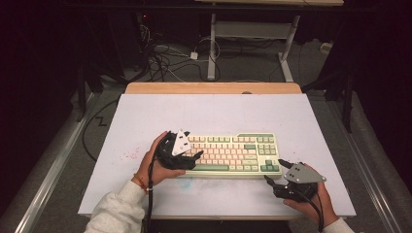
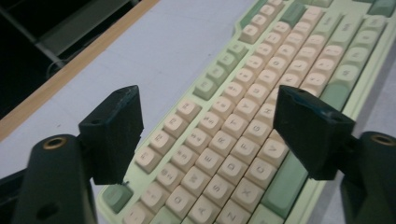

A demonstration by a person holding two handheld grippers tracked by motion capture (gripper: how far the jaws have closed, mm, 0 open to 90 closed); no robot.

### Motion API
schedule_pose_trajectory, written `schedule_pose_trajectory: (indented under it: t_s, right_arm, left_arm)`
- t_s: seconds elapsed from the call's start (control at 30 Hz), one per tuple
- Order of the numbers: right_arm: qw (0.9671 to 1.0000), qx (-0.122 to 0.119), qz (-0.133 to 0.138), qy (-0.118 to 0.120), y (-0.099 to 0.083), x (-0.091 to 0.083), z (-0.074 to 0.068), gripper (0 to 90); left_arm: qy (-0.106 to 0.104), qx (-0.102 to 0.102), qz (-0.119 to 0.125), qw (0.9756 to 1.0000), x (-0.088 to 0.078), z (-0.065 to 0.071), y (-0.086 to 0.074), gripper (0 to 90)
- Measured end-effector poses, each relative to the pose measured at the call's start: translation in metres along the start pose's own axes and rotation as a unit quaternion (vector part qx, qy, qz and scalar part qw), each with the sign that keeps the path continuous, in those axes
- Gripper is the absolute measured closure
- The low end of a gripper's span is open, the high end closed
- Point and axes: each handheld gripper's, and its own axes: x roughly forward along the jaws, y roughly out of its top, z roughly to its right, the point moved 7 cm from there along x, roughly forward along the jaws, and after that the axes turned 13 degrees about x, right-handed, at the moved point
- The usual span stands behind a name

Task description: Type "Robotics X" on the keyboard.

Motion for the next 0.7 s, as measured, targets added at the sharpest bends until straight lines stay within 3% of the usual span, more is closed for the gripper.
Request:
schedule_pose_trajectory:
  t_s: [0.17,0.33,0.43,0.53,0.7]
  right_arm:
    - [1.0,0.001,0.002,-0.001,0.001,0.0,0.0,31.1]
    - [0.9999,0.004,-0.002,-0.009,0.002,0.0,0.004,33.0]
    - [0.9999,0.009,0.001,-0.012,0.003,-0.002,0.008,33.7]
    - [0.9998,0.008,-0.001,-0.016,0.004,-0.003,0.01,35.3]
    - [0.9996,0.011,-0.006,-0.023,0.005,-0.004,0.016,40.3]
  left_arm:
    - [0.011,-0.015,0.017,0.9997,-0.014,0.0,-0.012,21.2]
    - [0.036,-0.014,-0.002,0.9992,-0.023,-0.001,-0.029,20.2]
    - [0.033,-0.013,-0.012,0.9993,-0.026,0.002,-0.041,19.6]
    - [0.028,-0.025,-0.003,0.9993,-0.03,0.007,-0.05,19.1]
    - [0.019,-0.023,-0.02,0.9993,-0.031,0.016,-0.065,19.1]
